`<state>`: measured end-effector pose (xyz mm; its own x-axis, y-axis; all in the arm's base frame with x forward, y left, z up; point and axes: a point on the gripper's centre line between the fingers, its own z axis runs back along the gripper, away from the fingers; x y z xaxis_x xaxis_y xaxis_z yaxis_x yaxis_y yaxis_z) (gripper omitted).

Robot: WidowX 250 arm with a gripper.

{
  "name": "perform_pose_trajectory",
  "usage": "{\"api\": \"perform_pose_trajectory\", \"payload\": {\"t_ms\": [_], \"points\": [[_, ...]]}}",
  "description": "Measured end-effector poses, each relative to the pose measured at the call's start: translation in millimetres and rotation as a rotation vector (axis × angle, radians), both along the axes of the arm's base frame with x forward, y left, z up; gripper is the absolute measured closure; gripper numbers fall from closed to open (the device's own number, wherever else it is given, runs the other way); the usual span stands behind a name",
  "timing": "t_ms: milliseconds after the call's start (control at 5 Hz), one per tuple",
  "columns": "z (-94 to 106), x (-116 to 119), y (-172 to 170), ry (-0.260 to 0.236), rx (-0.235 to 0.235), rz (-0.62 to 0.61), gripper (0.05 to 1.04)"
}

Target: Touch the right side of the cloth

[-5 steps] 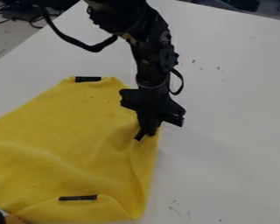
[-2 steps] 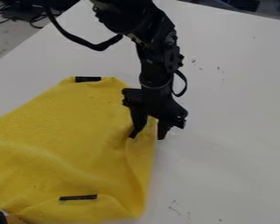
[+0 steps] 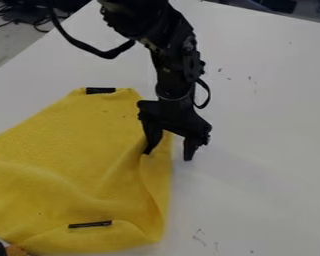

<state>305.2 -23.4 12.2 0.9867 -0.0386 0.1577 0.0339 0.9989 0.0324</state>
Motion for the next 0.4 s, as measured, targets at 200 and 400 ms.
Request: {"api": "perform_pose_trajectory", "payload": {"t_ms": [200,400], "points": [[-1.5,-0.2,5.2,-0.002,-0.006,0.015,0.439],[-1.5,-2.3,6.2,0.016,0.002,0.031,0.616]]}}
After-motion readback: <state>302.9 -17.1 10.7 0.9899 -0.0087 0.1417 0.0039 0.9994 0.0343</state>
